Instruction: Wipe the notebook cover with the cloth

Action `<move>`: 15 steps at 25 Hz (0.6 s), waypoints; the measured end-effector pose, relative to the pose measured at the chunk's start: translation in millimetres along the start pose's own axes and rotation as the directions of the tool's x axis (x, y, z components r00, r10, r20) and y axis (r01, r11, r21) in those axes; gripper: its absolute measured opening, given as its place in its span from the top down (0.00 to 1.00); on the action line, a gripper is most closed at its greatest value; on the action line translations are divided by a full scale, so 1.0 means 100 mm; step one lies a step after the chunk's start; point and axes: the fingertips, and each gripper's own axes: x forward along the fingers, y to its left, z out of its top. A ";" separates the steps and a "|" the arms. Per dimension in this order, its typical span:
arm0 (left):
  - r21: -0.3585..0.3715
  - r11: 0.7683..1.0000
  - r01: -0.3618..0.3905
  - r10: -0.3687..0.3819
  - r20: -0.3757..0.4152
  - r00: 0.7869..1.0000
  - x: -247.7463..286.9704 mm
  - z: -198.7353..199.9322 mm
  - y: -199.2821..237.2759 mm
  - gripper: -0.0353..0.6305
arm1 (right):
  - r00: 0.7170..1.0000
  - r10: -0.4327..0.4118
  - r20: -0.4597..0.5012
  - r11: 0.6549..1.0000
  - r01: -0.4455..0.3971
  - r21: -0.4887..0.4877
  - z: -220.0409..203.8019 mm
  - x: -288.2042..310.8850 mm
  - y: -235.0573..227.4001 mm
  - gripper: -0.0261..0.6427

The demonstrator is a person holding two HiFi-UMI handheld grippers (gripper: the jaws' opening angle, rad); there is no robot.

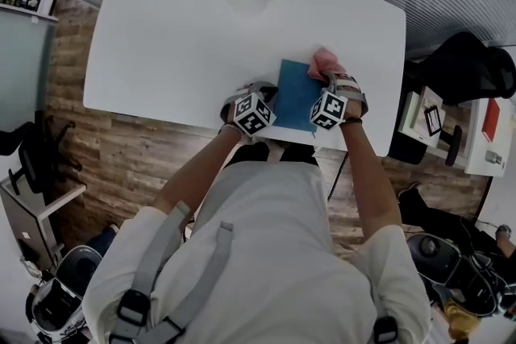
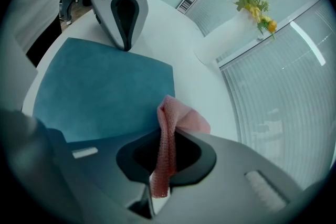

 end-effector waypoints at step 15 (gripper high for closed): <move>0.002 1.000 -0.003 0.003 0.001 1.000 -0.02 -0.02 0.00 0.95 | 1.000 0.020 0.009 1.000 -0.020 -0.002 0.07 -0.17 0.25 0.92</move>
